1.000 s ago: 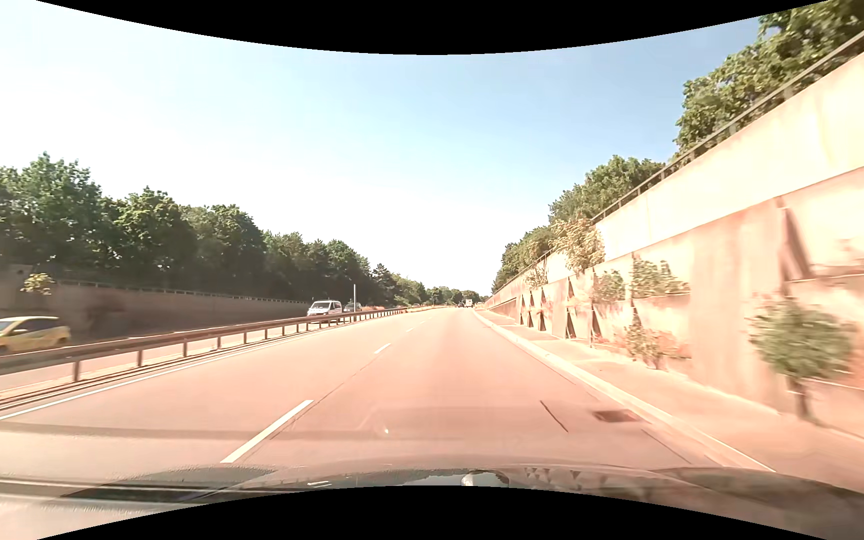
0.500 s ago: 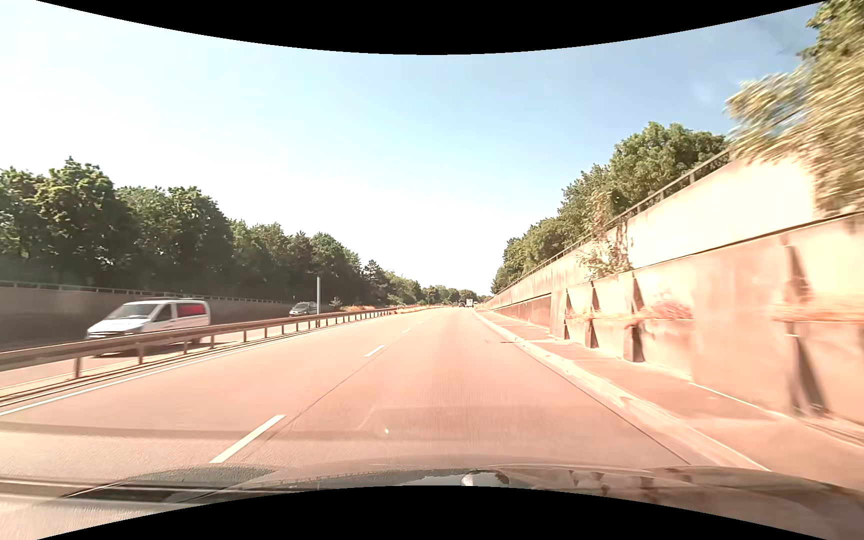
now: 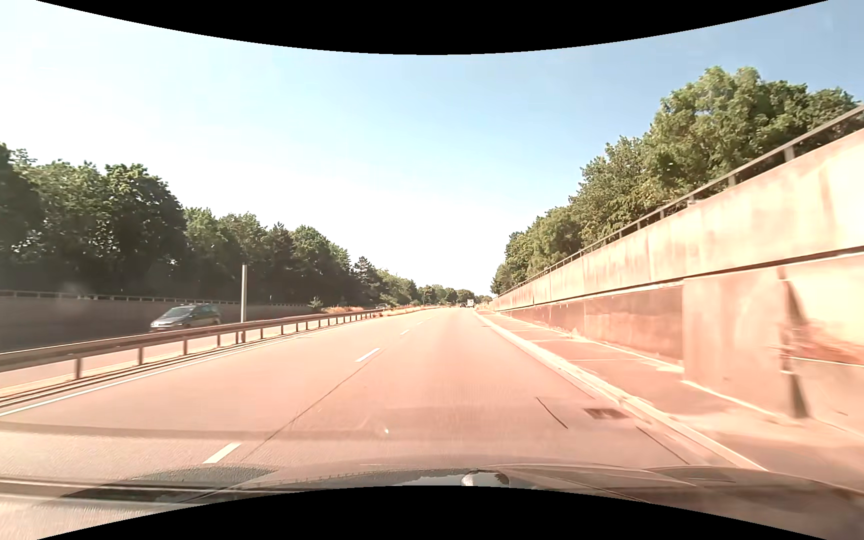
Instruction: Follow the waypoints while adhering to traffic rules and regulations
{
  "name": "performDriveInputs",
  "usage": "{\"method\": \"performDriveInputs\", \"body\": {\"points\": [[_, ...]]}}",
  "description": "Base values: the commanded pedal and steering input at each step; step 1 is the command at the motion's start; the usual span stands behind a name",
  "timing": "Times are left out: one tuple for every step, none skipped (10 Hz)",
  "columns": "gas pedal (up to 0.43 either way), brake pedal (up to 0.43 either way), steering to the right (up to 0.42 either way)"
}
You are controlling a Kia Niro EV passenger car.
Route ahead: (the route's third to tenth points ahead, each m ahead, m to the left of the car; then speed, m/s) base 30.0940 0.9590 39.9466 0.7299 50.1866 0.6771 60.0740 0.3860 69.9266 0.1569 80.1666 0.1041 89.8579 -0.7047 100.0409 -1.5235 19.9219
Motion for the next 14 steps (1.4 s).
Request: {"method": "performDriveInputs", "body": {"points": [[0.228, 0.000, 0.004], [0.228, 0.000, 0.004], [0.228, 0.000, 0.004], [0.228, 0.000, 0.004], [0.228, 0.000, 0.004], [0.228, 0.000, 0.004], [0.228, 0.000, 0.004], [0.228, 0.000, 0.004], [0.228, 0.000, 0.004], [0.228, 0.000, 0.004], [0.228, 0.000, 0.004], [0.228, 0.000, 0.004], [0.228, 0.000, 0.004], [0.228, 0.000, 0.004]]}}
